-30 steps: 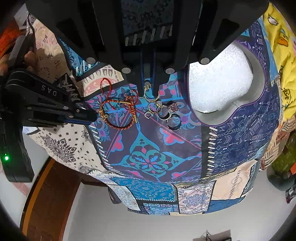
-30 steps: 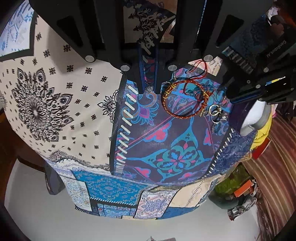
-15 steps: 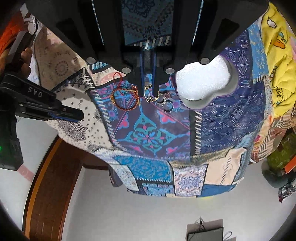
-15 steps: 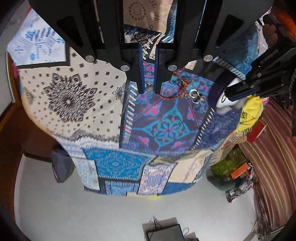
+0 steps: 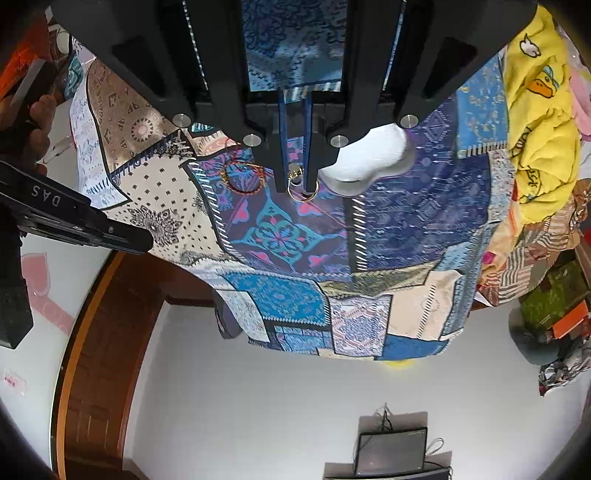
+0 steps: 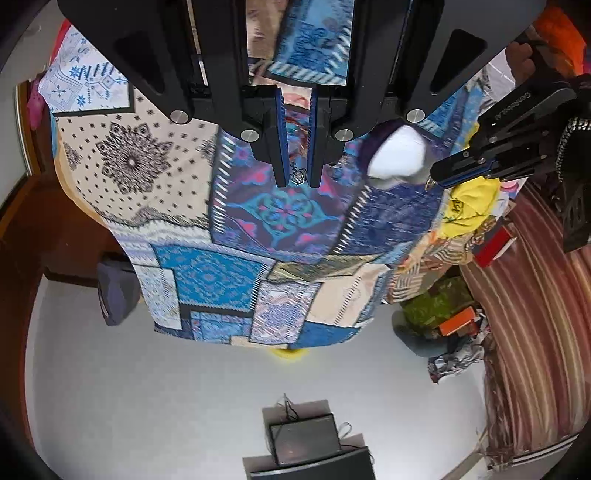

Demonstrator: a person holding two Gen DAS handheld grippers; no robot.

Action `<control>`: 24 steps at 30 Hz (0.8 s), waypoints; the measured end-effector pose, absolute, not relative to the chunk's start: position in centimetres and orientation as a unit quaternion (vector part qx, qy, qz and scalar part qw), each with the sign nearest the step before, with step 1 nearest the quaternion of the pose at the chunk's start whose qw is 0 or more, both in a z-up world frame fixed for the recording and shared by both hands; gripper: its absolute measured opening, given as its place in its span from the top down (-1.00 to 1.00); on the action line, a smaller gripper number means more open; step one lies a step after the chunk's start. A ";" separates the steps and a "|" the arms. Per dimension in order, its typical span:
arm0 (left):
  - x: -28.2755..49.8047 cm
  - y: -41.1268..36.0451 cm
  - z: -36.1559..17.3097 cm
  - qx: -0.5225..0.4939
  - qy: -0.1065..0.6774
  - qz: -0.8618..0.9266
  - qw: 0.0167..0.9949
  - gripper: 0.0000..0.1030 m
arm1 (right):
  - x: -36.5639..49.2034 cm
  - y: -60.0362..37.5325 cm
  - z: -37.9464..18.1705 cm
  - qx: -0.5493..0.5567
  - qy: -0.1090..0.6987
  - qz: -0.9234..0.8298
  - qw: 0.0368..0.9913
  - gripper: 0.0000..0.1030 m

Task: Organize jewelry
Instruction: 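Carry both pieces over the heart tin and open both tools to drop them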

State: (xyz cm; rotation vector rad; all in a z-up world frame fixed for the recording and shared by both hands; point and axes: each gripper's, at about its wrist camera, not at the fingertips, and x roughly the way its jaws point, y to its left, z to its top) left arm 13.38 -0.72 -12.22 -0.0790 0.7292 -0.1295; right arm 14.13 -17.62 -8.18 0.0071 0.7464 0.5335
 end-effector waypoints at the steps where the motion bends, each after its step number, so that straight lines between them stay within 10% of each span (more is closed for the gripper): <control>1: 13.2 -0.3 -12.0 -0.040 0.353 -0.061 0.933 0.89 | 14.1 -17.2 -8.1 0.003 0.358 0.260 0.897 0.83; 24: 13.7 5.8 -14.4 -0.064 0.366 -0.057 0.927 0.89 | 13.9 -7.1 -9.1 -0.020 0.370 0.333 0.867 0.83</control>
